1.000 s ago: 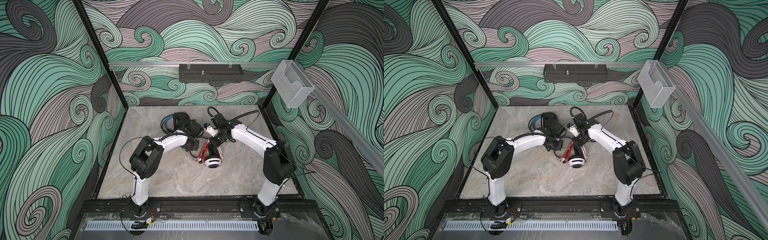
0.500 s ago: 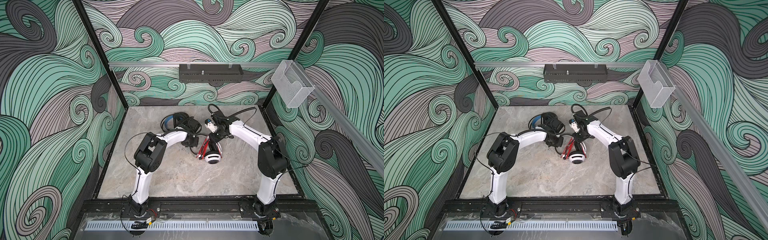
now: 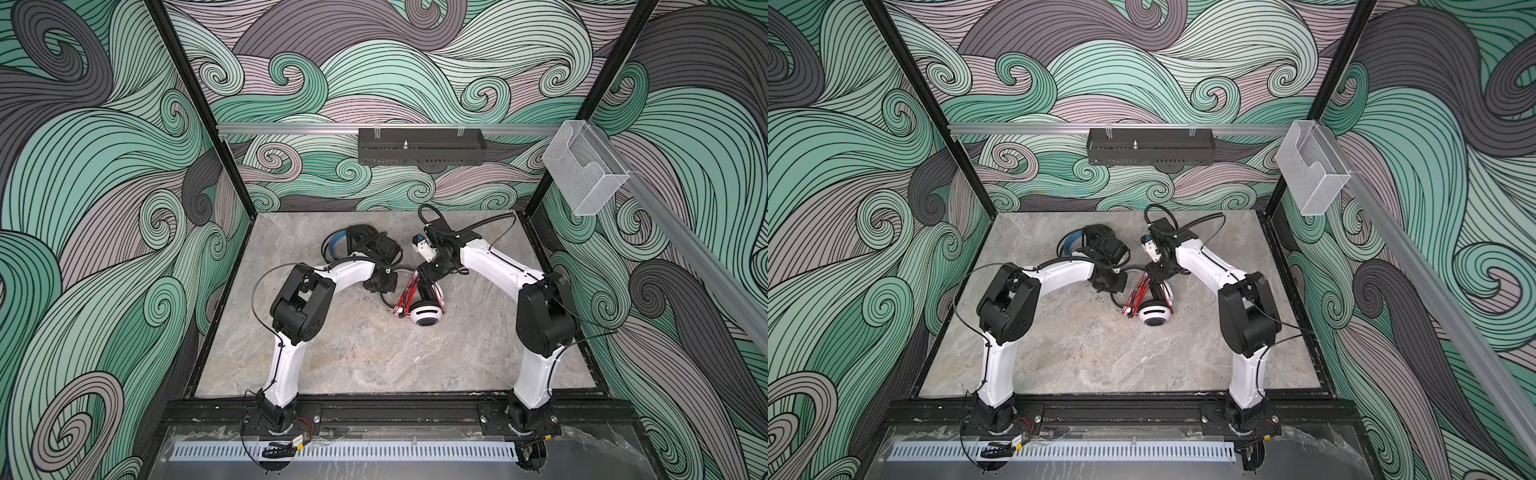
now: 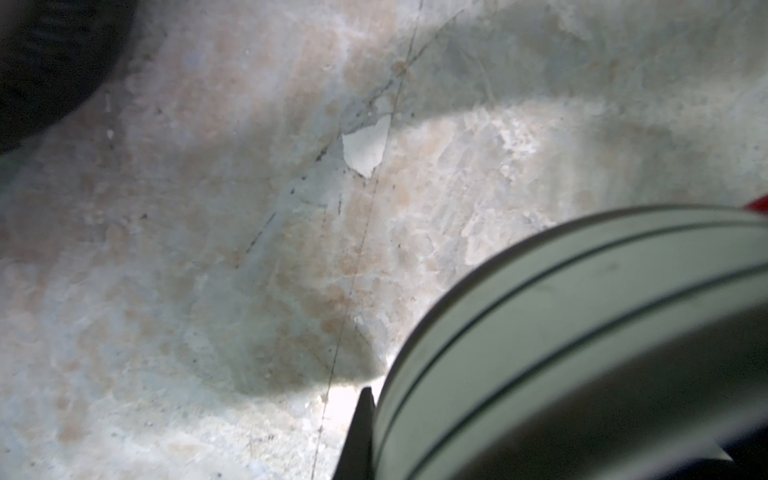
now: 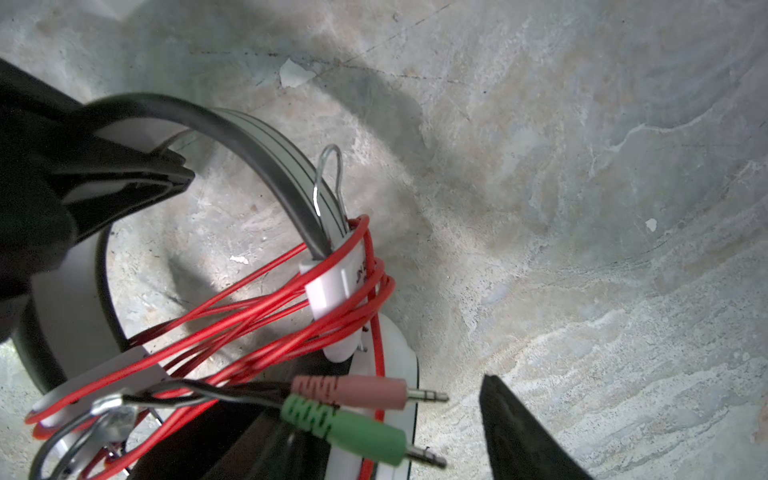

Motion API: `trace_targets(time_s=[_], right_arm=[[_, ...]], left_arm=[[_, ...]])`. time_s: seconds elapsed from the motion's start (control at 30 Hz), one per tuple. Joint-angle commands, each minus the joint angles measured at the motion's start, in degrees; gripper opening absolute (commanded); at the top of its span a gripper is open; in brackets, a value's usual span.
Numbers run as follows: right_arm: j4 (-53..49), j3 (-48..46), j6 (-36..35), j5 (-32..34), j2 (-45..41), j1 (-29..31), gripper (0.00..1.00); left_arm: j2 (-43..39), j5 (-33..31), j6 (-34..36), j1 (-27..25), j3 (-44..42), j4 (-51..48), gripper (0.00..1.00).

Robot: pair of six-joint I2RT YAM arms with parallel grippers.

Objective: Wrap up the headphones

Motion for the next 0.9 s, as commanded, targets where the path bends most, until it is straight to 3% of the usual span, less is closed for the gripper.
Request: trace_targets(time_s=[0.0, 0.27, 0.43, 0.87], right_arm=[[-0.64, -0.25, 0.55, 2.05, -2.62, -1.08, 0.76], [-0.63, -0.48, 0.60, 3.28, -5.68, -1.42, 0.85], [-0.63, -0.62, 0.66, 3.06, -6.83, -2.00, 0.87], [-0.13, -2.44, 1.26, 0.08, -6.77, -3.23, 0.88]], left_arm=[[0.24, 3.33, -0.52, 0.51, 3.47, -1.23, 0.00], [1.68, 4.16, -2.25, 0.86, 7.56, -5.83, 0.00], [3.07, 4.91, -3.02, 1.04, 10.99, -9.47, 0.00], [2.80, 4.35, -2.02, 1.04, 10.19, -9.85, 0.00]])
